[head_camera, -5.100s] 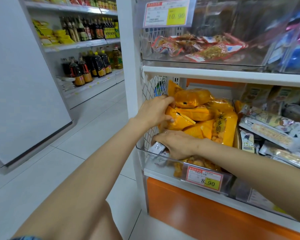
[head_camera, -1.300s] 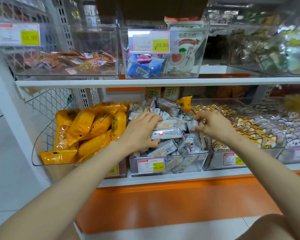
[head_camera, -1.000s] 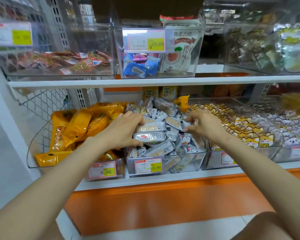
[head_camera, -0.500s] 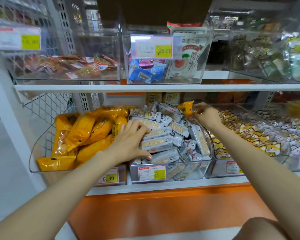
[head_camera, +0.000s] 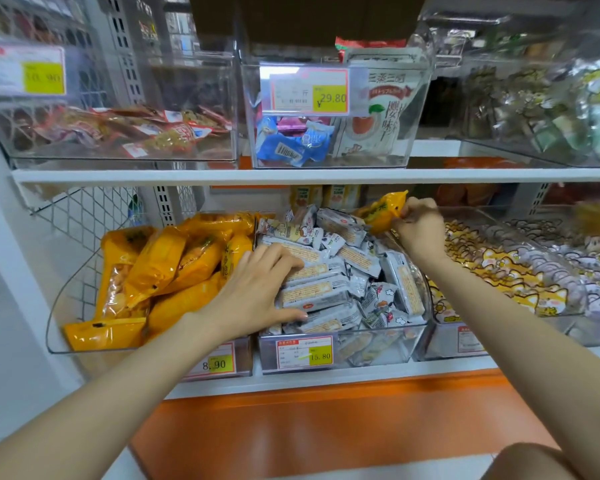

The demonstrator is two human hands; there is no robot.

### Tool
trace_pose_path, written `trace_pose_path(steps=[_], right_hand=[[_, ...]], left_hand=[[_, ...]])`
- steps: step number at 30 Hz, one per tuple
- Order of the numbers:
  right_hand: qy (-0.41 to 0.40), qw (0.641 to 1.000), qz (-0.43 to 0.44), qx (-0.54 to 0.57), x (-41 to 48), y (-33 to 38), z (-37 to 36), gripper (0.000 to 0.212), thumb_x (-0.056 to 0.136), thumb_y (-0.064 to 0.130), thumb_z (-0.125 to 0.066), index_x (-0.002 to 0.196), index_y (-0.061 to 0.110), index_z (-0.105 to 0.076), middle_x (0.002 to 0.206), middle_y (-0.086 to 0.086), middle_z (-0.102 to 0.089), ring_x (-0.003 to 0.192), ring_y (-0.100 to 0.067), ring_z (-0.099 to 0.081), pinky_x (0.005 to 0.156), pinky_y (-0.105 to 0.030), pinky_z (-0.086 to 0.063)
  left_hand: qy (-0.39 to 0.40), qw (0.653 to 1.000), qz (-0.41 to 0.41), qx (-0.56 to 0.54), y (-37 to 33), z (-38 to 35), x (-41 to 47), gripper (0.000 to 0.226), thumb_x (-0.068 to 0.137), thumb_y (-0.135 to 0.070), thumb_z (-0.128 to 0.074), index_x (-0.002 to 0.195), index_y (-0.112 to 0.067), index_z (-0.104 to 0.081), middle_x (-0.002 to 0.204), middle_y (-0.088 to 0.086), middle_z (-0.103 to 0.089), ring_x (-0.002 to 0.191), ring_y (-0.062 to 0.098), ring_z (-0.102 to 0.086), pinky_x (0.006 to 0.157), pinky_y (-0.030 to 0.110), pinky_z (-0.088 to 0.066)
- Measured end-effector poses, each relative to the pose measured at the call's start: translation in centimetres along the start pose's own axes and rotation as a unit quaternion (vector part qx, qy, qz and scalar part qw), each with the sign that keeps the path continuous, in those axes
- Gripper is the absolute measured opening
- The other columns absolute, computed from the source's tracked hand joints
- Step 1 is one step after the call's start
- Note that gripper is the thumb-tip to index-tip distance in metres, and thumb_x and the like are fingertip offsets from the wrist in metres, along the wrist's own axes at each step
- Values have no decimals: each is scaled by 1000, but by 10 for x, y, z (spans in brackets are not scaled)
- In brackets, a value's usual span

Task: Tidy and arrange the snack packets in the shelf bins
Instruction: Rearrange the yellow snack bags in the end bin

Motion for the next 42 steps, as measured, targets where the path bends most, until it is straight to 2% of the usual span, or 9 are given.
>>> trace_pose_path(steps=[5,11,14,17,20,24,28,35,42], right_hand=[[-119,979,-100,131,-12,-12,28,9,80,21,-63,82,16,-57,98,-12,-60,89,-30,-60,84,-46,-50],[-174,914,-207,301,-29,-29,56,24,79,20,-60,61,22,-45,75,-5,-56,72,-29,-62,62,-46,-58],[-114,875,-231,410,-39,-22,56,27,89,7,-56,67,12,-42,74,-9,-55,58,-22,-63,50,-27,-57],[5,864,-215,456,-49,6,51,21,87,-2,-53,71,9,-45,62,-9,-60,52,-22,-65,55,-29,-59],[125,869,-175,446,-57,37,39,12,86,-4,-52,77,3,-49,53,-7,-62,52,-23,-66,62,-34,-59],[246,860,-114,433,-67,64,22,25,87,-3,-55,66,7,-46,53,-6,-63,53,-18,-66,53,-27,-58],[228,918,-3,325,-56,65,20,11,86,7,-62,84,16,-67,74,9,-68,67,-3,-59,59,-18,-41],[201,958,37,203,-46,74,-5,20,87,14,-65,105,22,-62,102,2,-65,95,-12,-60,76,-16,-44],[344,920,171,79,-44,124,-50,60,89,39,-61,142,31,-35,138,15,-37,121,-1,-33,100,-21,-28]], left_hand=[[-15,1000,-5,-10,-4,2,4,72,72,-68,-51,125,-20,-50,118,-3,-47,107,12,-36,81,22,-21],[-24,999,-18,-16,-9,2,8,75,74,-74,-36,126,-21,-47,121,-5,-45,109,12,-36,82,20,-19],[-48,998,-19,-39,-14,7,12,75,75,-72,-35,129,-20,-45,122,-4,-45,110,12,-36,85,21,-22],[-120,990,-29,-64,-19,16,15,70,77,-60,-53,132,-18,-41,125,2,-45,112,14,-36,88,19,-20],[-168,982,-29,-79,-23,23,17,78,74,-40,-73,137,-25,-31,136,8,-39,120,21,-36,98,27,-23],[-213,969,-34,-121,-22,33,14,66,76,-18,-66,134,-28,-36,132,7,-44,115,25,-49,90,44,-46],[-239,964,-14,-118,-2,42,-1,57,76,-23,-57,131,-25,-41,128,5,-48,107,23,-56,74,42,-55],[-265,962,70,4,43,62,-40,66,68,-14,-74,127,-22,-46,119,11,-55,95,29,-59,73,39,-51],[-267,943,184,73,89,77,-65,66,64,-8,-79,124,-17,-53,109,14,-55,80,34,-57,66,41,-45]])
Point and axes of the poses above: each hand's wrist, its own x-axis towards the middle knuckle, its own z-axis out of the back of the hand, y = z × x, the point moved 5 cm from there along x, towards the middle knuckle
